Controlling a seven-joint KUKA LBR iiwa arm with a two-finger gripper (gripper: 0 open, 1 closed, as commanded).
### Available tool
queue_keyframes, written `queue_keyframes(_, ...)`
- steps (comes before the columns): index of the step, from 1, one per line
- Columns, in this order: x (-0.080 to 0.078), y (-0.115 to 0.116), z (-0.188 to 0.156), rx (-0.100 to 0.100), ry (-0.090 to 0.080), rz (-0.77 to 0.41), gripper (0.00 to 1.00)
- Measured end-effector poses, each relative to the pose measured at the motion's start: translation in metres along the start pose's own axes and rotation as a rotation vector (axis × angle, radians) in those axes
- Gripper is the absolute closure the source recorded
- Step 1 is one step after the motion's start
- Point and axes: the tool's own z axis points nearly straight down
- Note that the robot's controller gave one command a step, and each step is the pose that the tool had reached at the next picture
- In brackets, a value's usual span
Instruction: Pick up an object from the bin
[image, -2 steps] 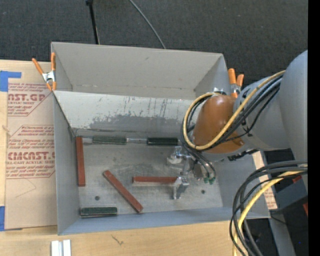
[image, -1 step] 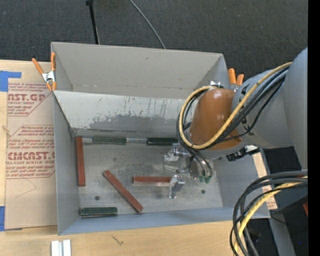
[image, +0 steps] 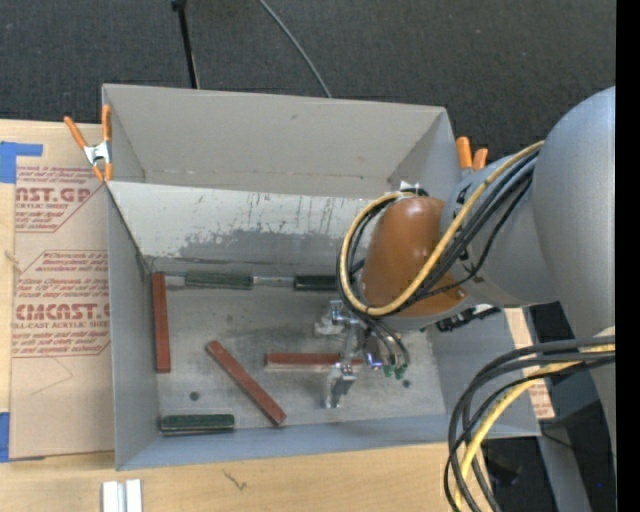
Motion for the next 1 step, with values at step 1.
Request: queue_keyframes(1,-0.003,0.0102,0.0022,-0.001,-0.015,0.177,1.0)
